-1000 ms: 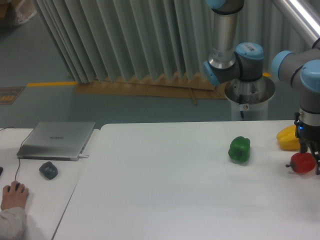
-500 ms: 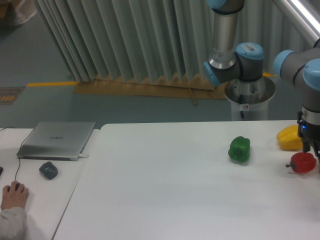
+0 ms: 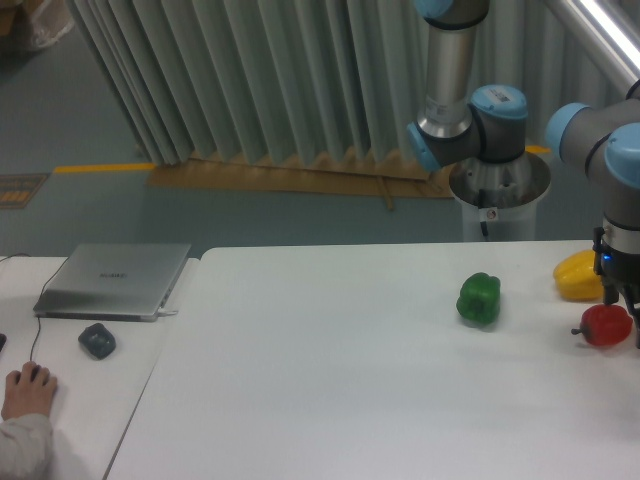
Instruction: Place the red pepper on the table
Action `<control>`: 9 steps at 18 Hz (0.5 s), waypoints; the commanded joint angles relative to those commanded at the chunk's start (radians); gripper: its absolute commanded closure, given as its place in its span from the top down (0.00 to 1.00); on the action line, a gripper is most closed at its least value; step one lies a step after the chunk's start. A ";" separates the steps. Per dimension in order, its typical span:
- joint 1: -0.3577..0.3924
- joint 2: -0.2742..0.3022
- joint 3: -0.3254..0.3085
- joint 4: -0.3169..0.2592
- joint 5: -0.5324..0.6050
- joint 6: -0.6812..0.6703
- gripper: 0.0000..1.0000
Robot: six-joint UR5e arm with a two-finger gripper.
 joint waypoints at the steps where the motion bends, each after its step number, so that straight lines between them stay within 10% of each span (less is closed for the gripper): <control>1: 0.011 0.002 -0.002 -0.005 0.000 0.002 1.00; 9: 0.000 -0.002 -0.058 -0.041 0.074 0.005 1.00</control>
